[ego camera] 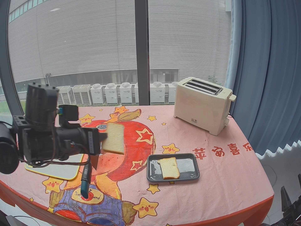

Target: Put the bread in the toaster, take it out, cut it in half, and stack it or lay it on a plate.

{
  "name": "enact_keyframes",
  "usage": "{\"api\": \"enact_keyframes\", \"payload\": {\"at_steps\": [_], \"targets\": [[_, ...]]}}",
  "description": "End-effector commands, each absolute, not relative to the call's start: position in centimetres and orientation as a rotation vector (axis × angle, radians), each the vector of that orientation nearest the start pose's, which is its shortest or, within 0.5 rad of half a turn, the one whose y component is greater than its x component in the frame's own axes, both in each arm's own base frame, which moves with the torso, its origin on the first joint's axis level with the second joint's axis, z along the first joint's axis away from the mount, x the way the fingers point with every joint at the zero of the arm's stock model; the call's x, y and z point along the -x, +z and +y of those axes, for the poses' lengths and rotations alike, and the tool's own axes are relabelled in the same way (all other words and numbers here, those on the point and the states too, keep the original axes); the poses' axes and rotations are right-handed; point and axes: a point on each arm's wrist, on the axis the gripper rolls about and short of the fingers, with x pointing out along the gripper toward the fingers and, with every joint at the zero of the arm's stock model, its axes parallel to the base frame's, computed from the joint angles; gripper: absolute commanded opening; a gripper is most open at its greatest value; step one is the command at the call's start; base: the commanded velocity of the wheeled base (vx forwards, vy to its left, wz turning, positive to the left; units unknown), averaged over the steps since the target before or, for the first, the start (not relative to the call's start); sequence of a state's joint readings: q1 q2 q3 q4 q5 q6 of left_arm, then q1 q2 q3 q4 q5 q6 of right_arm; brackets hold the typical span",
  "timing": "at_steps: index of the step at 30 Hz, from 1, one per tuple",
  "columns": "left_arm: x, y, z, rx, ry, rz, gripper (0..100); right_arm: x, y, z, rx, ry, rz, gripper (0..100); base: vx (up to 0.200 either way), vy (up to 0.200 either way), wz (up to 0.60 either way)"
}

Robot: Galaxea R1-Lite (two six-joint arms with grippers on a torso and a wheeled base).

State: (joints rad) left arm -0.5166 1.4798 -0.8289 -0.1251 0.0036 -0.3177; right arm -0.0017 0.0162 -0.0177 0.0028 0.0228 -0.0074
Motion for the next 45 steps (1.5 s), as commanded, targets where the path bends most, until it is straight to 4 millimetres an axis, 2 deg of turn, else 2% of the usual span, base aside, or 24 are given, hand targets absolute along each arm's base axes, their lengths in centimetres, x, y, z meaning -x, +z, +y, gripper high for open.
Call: {"api": "enact_keyframes", "payload": {"at_steps": [1, 4, 9, 14, 19, 22, 29, 40, 41, 45], "targets": [[-24.8, 17.4, -17.9, 0.195, -0.458, 0.709, 0, 2.3, 7.5, 0.1, 0.008, 0.021, 0.003, 100, 0.0, 0.0, 0.0], [-26.2, 16.6, -19.9, 0.218, -0.468, 0.736, 0, 2.3, 7.5, 0.1, 0.008, 0.021, 0.003, 100, 0.0, 0.0, 0.0], [-27.0, 16.3, -21.8, 0.269, -0.478, 0.759, 0, 2.3, 7.5, 0.1, 0.008, 0.021, 0.003, 100, 0.0, 0.0, 0.0], [-28.2, 13.2, -23.7, 0.25, -0.465, 0.838, 0, 2.3, 7.5, 0.1, 0.008, 0.021, 0.003, 100, 0.0, 0.0, 0.0], [-28.8, 11.6, -24.4, 0.272, -0.438, 0.882, 0, 2.3, 7.5, 0.1, 0.008, 0.021, 0.003, 100, 0.0, 0.0, 0.0], [-28.5, 11.1, -24.8, 0.283, -0.438, 0.905, 0, 2.3, 7.5, 0.1, 0.008, 0.021, 0.003, 100, 0.0, 0.0, 0.0], [-27.9, 10.8, -25.3, 0.281, -0.46, 0.928, 0, 2.3, 7.5, 0.1, 0.008, 0.021, 0.003, 100, 0.0, 0.0, 0.0], [-27.6, 10.7, -24.9, 0.271, -0.441, 0.961, 0, 2.3, 7.5, 0.1, 0.008, 0.021, 0.003, 100, 0.0, 0.0, 0.0], [-27.6, 10.6, -24.8, 0.268, -0.439, 0.97, 100, 2.3, 7.5, 0.1, 0.008, 0.021, 0.003, 100, 0.0, 0.0, 0.0], [-27.4, 10.7, -24.7, 0.27, -0.441, 0.972, 100, 2.3, 7.5, 0.1, 0.008, 0.021, 0.003, 100, 0.0, 0.0, 0.0]]}}
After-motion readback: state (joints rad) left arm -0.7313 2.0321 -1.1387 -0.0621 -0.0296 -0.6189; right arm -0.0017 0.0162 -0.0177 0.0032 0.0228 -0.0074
